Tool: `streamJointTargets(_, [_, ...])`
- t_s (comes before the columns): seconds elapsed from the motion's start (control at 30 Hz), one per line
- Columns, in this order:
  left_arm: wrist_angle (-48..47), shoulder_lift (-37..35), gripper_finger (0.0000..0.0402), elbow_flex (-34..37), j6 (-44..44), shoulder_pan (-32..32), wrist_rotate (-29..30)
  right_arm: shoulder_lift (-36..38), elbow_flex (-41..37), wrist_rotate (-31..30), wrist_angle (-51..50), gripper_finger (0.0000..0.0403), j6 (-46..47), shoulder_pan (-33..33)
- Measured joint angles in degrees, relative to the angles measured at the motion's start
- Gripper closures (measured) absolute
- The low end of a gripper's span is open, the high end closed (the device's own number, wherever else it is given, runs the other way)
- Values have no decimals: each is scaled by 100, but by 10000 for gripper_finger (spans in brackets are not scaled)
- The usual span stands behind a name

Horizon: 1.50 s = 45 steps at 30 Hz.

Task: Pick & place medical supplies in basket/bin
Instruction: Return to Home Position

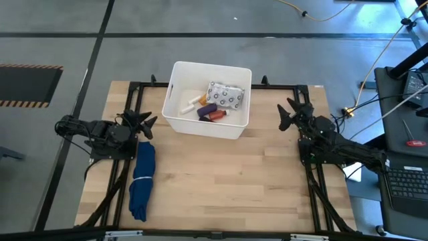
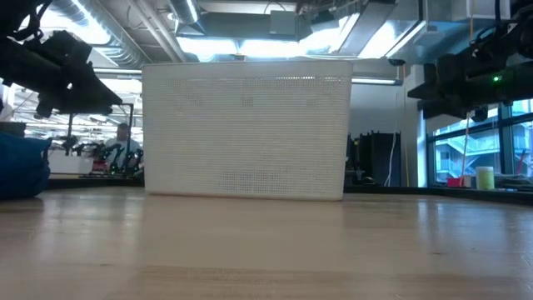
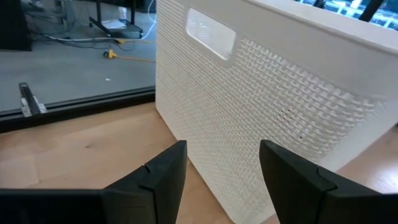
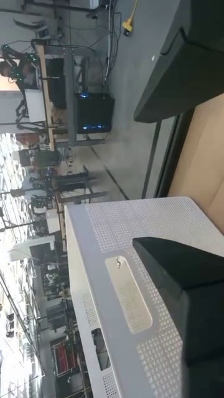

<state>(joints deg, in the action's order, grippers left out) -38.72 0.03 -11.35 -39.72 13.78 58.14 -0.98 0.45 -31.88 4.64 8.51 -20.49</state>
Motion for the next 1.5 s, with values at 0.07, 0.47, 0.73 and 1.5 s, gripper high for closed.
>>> streamJointTargets(0.07, [0,0,206,0,0,0,-66,-1,-1,0,2,86,5,0])
streamJointTargets(0.47, [4,0,206,0,0,0,-283,-1,-2,0,6,86,14,0])
streamJointTargets(0.73, [4,0,206,0,0,0,-281,-1,-2,0,7,86,9,0])
streamJointTargets(1.5, [2,0,206,0,0,0,-275,-3,-2,0,7,86,7,-1])
